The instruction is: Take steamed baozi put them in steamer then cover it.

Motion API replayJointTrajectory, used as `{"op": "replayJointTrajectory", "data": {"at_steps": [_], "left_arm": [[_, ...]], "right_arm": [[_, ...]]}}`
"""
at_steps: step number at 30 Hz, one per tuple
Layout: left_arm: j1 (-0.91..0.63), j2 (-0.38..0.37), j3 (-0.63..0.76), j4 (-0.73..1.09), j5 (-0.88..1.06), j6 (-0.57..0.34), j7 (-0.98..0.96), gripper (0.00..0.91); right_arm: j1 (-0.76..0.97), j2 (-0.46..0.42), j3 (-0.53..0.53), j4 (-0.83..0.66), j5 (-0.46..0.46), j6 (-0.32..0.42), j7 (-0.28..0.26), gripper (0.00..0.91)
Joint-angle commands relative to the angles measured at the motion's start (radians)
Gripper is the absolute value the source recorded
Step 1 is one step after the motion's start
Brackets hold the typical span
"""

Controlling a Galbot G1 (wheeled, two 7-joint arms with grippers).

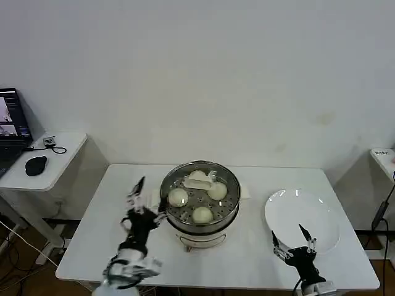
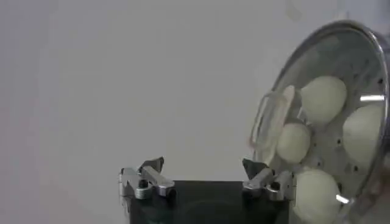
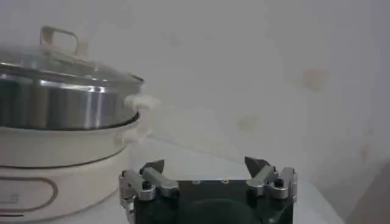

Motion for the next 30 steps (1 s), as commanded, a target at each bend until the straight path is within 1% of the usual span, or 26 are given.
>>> {"op": "replayJointTrajectory", "data": {"at_steps": [1, 2, 3, 5, 8, 13, 21, 25, 30], "left_arm": [[0.251, 0.033, -0.303, 0.166, -1.045, -0.388, -0.255, 0.907], [0.267, 0.025, -0.308, 0.166, -1.056, -0.373, -0.255, 0.907], [0.287, 0.023, -0.310, 0.154, -1.051, -0.318, -0.262, 0.907], [0.312, 0.017, -0.307, 0.135, -1.051, -0.289, -0.262, 0.907], [0.327, 0.005, -0.311, 0.139, -1.002, -0.330, -0.253, 0.907], [0.331, 0.006, -0.306, 0.154, -0.996, -0.330, -0.223, 0.907], [0.330, -0.008, -0.296, 0.161, -0.993, -0.333, -0.203, 0.907], [0.324, -0.013, -0.293, 0.181, -1.017, -0.368, -0.185, 0.907], [0.330, -0.014, -0.285, 0.182, -1.018, -0.366, -0.182, 0.907]], "right_arm": [[-0.082, -0.060, 0.004, 0.043, 0.093, -0.021, 0.007, 0.907], [-0.093, -0.067, 0.005, 0.048, 0.110, -0.024, 0.009, 0.907], [-0.100, -0.074, 0.005, 0.056, 0.130, -0.028, 0.012, 0.907], [-0.119, -0.084, 0.005, 0.067, 0.159, -0.038, 0.020, 0.907], [-0.143, -0.091, 0.004, 0.073, 0.171, -0.047, 0.021, 0.907], [-0.174, -0.104, 0.003, 0.073, 0.209, -0.068, 0.019, 0.907], [-0.189, -0.104, -0.007, 0.088, 0.218, -0.074, 0.020, 0.907], [-0.191, -0.102, -0.014, 0.092, 0.222, -0.076, 0.024, 0.907], [-0.195, -0.101, -0.021, 0.090, 0.221, -0.080, 0.028, 0.907]]}}
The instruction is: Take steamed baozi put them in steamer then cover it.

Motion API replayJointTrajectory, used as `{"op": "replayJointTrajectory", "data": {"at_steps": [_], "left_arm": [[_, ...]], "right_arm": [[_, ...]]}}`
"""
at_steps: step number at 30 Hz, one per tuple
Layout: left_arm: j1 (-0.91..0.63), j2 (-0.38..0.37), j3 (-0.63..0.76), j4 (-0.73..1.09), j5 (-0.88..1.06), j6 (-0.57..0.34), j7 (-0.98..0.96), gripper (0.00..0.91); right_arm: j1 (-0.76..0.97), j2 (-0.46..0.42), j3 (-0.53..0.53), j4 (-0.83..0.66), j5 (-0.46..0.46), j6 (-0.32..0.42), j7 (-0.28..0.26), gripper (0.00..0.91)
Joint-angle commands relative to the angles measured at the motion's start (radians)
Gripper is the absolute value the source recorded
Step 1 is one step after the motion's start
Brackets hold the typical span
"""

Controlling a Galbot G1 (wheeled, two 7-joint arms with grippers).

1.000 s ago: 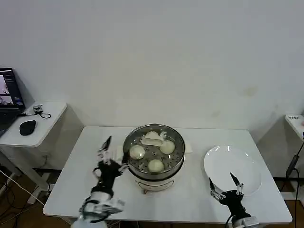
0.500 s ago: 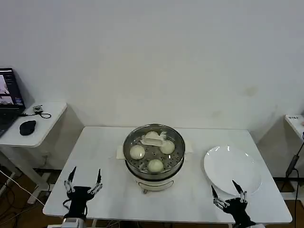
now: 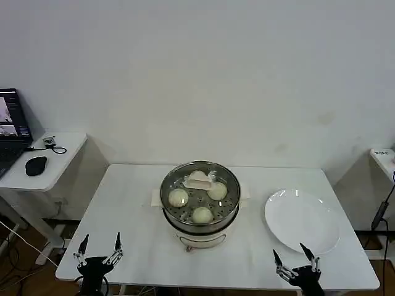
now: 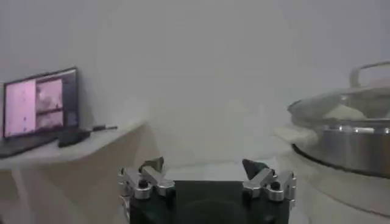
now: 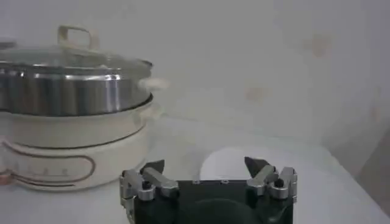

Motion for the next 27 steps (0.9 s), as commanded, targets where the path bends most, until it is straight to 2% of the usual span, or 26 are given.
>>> {"op": "replayJointTrajectory", "data": {"at_steps": [1, 12, 27], "left_arm": [[0.036, -0.001, -0.009, 0.016, -0.076, -0.041, 0.007, 0.907], [0.043, 0.000, 0.004, 0.010, -0.064, -0.029, 0.019, 0.907], [0.062, 0.003, 0.016, -0.009, -0.023, -0.012, 0.031, 0.907]], "right_arm": [[-0.024, -0.007, -0.011, 0.013, 0.024, -0.011, 0.006, 0.907], [-0.031, -0.017, -0.024, 0.027, 0.047, -0.058, 0.014, 0.907], [-0.035, -0.009, -0.032, 0.016, 0.030, -0.030, 0.024, 0.907]]}}
